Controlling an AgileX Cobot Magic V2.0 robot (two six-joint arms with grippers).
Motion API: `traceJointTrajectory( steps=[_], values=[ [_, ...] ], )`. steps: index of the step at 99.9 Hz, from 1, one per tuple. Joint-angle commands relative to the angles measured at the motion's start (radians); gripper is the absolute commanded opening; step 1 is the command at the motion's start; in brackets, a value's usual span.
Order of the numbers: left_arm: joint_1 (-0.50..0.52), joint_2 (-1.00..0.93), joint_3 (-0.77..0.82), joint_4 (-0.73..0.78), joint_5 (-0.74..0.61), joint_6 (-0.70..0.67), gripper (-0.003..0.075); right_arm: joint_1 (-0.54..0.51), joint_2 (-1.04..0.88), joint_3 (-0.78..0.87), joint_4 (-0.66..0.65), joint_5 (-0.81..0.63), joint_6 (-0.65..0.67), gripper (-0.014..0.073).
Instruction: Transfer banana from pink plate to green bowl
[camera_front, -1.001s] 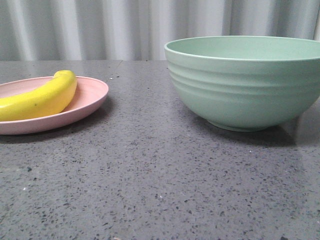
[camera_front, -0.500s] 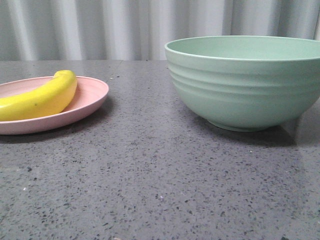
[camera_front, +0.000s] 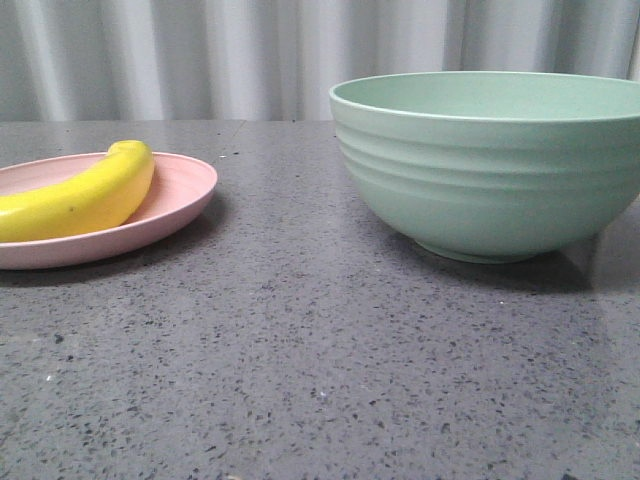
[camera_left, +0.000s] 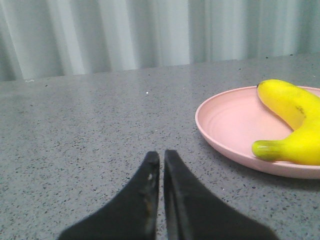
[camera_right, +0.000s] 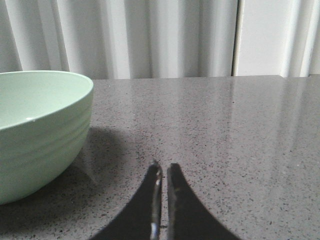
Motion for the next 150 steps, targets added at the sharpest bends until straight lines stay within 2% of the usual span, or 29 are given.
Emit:
traceJointTrajectory(
  steps=[1,103,116,129,150],
  values=[
    [0.002,-0.027,0.008,-0.013,-0.089,-0.009,-0.002,-0.006,-0.023,0.019,-0.003,-0.088,-0.001,-0.0064],
    [0.002,-0.027,-0.002,-0.015,-0.161,-0.009,-0.002,-0.006,-0.023,0.013,-0.003,-0.062,-0.001,-0.0064],
    [0.002,-0.024,-0.068,-0.017,-0.123,-0.009,-0.002,-0.006,-0.019,-0.039,0.001,0.032,-0.001,-0.0064],
    [0.002,0.017,-0.186,-0.015,-0.026,-0.009,-0.002,0.007,0.026,-0.104,0.006,0.07,-0.001,-0.0064],
    [0.002,0.154,-0.331,-0.015,-0.021,-0.009,-0.002,0.011,0.153,-0.257,0.006,0.165,-0.001,-0.0064]
  ],
)
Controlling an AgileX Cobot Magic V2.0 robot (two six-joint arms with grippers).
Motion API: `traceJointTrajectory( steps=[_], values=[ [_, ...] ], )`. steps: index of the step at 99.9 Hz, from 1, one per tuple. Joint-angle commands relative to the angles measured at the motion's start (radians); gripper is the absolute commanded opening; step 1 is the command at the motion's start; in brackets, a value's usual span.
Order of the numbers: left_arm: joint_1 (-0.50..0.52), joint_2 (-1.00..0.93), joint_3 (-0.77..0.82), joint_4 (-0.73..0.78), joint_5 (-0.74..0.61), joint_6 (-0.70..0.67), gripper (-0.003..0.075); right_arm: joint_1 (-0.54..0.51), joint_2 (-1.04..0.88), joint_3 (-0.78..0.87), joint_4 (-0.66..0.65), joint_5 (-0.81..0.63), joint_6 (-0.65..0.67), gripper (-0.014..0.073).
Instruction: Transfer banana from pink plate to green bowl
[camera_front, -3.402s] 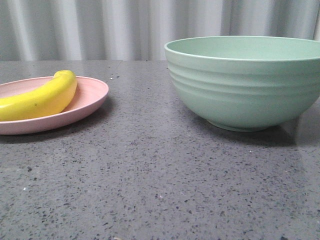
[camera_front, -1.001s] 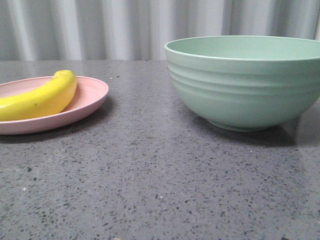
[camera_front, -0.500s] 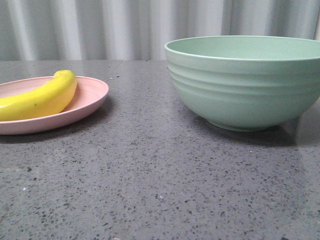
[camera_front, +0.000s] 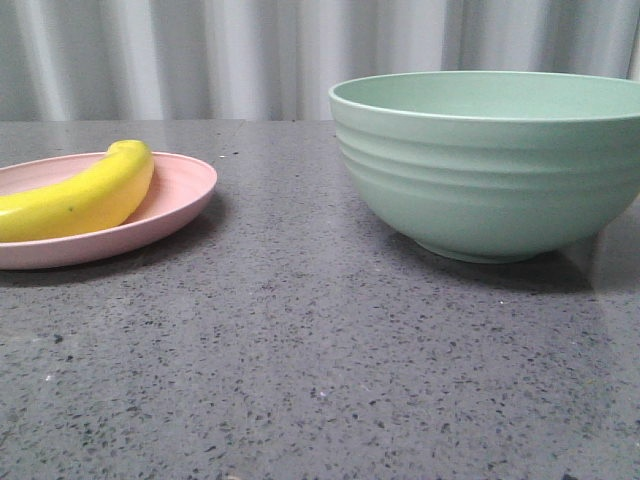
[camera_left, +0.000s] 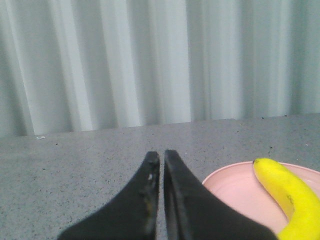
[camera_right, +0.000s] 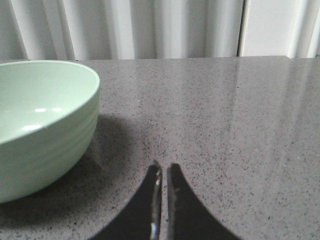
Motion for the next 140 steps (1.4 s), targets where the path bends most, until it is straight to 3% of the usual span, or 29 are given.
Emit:
traceJointTrajectory(
  steps=[1,21,28,35,46,52,66,79,140],
  values=[
    [0.002,0.081,-0.084,-0.01,-0.06,-0.009,-0.002,0.003,0.068,-0.09,0.002,-0.035,-0.001,-0.0064],
    [0.002,0.197,-0.126,-0.01,-0.065,-0.009,-0.0018,0.003,0.209,-0.223,0.005,0.091,-0.001,-0.0064],
    [0.002,0.229,-0.127,-0.01,-0.089,-0.009,0.0018,0.003,0.238,-0.239,0.006,0.084,-0.001,-0.0064],
    [0.002,0.252,-0.127,-0.018,-0.114,-0.009,0.0131,0.003,0.256,-0.239,0.006,0.071,-0.001,-0.0064],
    [0.002,0.271,-0.127,-0.02,-0.179,-0.009,0.0388,0.003,0.268,-0.239,0.006,0.08,-0.001,-0.0064],
    [0.002,0.28,-0.127,-0.028,-0.21,-0.009,0.0444,0.003,0.274,-0.239,0.006,0.08,-0.001,-0.0064],
    [-0.007,0.319,-0.131,-0.028,-0.245,-0.009,0.0421,0.003,0.274,-0.239,0.006,0.076,-0.001,-0.0064],
    [-0.047,0.394,-0.172,-0.028,-0.176,-0.009,0.0421,0.003,0.274,-0.239,0.006,0.068,-0.001,-0.0064],
    [-0.412,0.922,-0.476,-0.082,0.143,-0.009,0.0422,0.003,0.274,-0.239,0.006,0.038,-0.001,-0.0064]
  ],
)
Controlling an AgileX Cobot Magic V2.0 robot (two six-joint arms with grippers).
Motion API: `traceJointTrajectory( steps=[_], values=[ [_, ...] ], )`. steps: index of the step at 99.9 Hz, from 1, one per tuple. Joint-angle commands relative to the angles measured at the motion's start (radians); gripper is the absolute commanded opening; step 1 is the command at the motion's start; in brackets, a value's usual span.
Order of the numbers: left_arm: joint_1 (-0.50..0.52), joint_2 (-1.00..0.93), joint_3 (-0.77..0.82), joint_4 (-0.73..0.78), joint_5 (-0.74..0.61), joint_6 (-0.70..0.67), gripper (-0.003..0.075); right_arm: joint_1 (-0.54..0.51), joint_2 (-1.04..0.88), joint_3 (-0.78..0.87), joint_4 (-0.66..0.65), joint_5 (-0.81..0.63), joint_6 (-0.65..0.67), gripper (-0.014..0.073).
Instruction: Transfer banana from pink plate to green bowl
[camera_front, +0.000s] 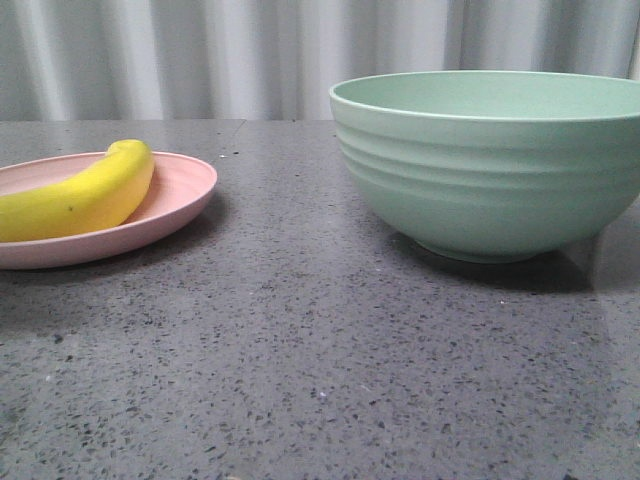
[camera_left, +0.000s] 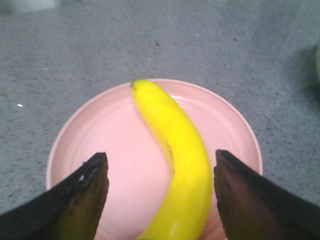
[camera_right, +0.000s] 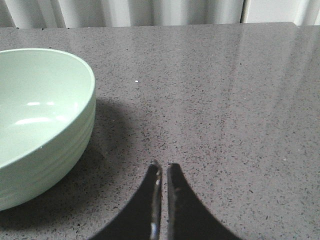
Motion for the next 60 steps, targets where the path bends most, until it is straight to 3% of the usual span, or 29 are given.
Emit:
traceJointTrajectory(
  steps=[1,25,60],
  values=[
    [-0.041,0.073,-0.088,-0.016,0.003,-0.009,0.0422,0.003,0.015,-0.038,-0.001,-0.082,-0.001,-0.0064],
    [-0.061,0.285,-0.233,-0.016,0.211,-0.009,0.0421,0.003,0.015,-0.038,-0.001,-0.084,-0.001,-0.0064],
    [-0.061,0.412,-0.296,-0.016,0.273,-0.009,0.0421,0.003,0.015,-0.038,-0.001,-0.084,-0.001,-0.0064]
  ],
)
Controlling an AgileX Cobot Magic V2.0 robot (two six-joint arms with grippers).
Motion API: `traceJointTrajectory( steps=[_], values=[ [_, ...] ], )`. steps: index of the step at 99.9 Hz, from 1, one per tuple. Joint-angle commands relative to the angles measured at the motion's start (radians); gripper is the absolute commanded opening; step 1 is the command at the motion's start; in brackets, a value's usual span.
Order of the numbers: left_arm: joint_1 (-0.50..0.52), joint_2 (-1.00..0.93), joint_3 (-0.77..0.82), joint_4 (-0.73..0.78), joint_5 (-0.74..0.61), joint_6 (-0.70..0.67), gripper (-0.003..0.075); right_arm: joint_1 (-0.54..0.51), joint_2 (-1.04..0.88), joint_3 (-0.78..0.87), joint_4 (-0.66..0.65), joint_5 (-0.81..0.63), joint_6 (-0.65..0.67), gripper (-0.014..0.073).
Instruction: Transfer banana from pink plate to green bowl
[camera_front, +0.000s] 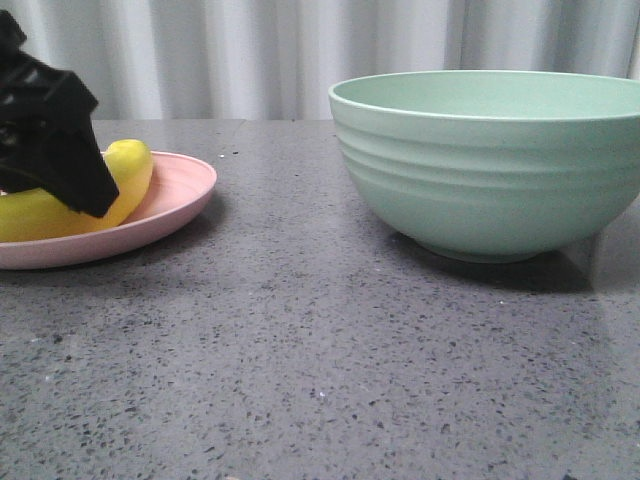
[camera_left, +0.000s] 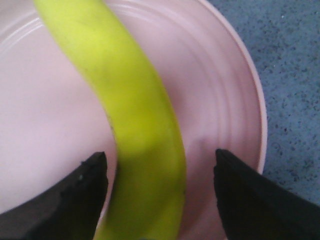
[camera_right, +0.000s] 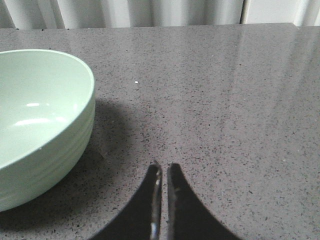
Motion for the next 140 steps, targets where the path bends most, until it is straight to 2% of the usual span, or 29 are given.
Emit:
traceJointTrajectory(
  steps=[1,27,35,42,73,91,110,130,140],
  values=[
    [-0.007,-0.01,-0.035,-0.013,-0.029,-0.009,0.0421,0.003,0.015,-0.038,-0.001,-0.081,-0.001,-0.0064],
    [-0.007,-0.004,-0.035,0.012,-0.04,-0.009,0.0419,0.003,0.015,-0.038,-0.001,-0.081,-0.001,-0.0064],
    [-0.007,-0.004,-0.035,0.017,-0.041,-0.009,0.0393,0.003,0.015,-0.038,-0.001,-0.081,-0.001,-0.0064],
    [-0.007,-0.004,-0.035,0.017,-0.044,-0.009,0.0336,0.003,0.015,-0.038,-0.001,-0.081,-0.001,-0.0064],
    [-0.007,-0.004,-0.035,0.017,-0.059,-0.009,-0.0022,0.003,0.015,-0.038,-0.001,-0.081,-0.001,-0.0064],
    [-0.007,-0.004,-0.055,0.024,-0.069,-0.009,-0.002,0.003,0.015,-0.047,-0.001,-0.069,-0.001,-0.0064],
    [-0.03,-0.021,-0.133,0.024,-0.01,0.014,-0.002,0.006,0.022,-0.14,-0.001,0.029,-0.003,-0.0064],
    [-0.139,-0.051,-0.228,0.024,0.052,0.018,-0.002,0.057,0.134,-0.294,0.06,0.167,-0.02,-0.006],
    [-0.206,-0.063,-0.264,0.024,0.058,0.018,-0.002,0.099,0.227,-0.378,0.11,0.241,-0.022,0.0016]
  ],
)
